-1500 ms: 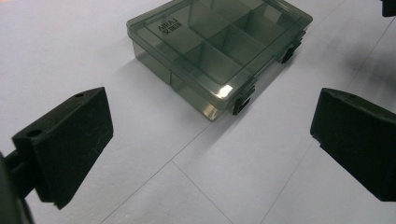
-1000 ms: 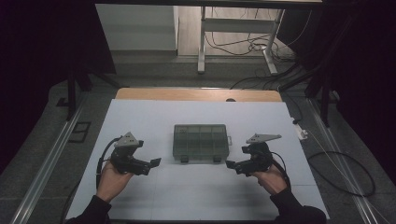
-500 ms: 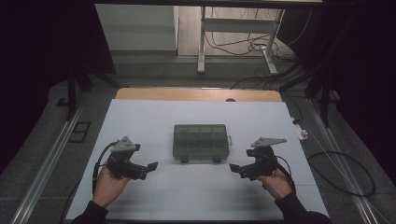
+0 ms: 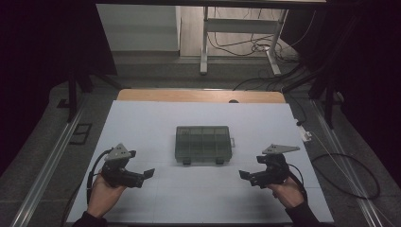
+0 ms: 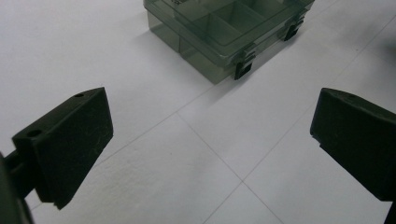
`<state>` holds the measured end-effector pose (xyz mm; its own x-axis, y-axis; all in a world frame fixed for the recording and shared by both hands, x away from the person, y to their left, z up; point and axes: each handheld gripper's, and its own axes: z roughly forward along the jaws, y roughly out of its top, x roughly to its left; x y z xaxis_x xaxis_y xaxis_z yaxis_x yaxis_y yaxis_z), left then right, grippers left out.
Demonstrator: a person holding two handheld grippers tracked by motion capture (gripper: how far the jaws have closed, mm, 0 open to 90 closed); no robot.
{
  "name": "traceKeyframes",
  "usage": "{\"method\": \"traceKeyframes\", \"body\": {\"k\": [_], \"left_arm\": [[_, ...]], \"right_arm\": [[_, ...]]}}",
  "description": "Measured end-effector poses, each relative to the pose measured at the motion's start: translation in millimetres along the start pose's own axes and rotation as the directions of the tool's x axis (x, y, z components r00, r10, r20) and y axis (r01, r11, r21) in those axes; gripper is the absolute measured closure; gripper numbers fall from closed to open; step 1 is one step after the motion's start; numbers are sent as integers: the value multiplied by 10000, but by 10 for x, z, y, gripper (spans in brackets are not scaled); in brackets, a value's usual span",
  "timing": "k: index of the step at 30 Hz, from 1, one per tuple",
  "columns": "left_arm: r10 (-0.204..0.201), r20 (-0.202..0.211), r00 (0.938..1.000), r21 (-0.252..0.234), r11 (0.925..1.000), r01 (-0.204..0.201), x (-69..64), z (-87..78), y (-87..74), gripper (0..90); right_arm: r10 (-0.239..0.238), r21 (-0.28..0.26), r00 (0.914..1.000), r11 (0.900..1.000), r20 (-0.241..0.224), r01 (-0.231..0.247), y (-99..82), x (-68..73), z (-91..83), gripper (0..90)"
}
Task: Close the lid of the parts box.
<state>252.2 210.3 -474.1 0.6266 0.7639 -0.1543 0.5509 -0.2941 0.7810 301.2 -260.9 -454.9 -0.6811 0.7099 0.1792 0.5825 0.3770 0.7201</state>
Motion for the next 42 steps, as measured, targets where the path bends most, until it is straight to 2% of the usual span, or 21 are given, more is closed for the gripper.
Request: {"method": "traceKeyframes", "body": {"k": [8,21,42], "left_arm": [[-121,-153,9998,-54,9999,120,-6,-83,-82,0],[-385,-401,9985,-90,9992,381,-9,-206,-226,0],[-653,-878,9940,-42,9979,652,-43,-387,-423,0]], "right_arm": [[128,-116,9998,9999,183,-126,-94,-22,-104,25],[284,69,9981,9996,554,-288,-275,-41,-228,15],[614,248,9886,9975,1377,-654,-559,-30,-491,13]]}}
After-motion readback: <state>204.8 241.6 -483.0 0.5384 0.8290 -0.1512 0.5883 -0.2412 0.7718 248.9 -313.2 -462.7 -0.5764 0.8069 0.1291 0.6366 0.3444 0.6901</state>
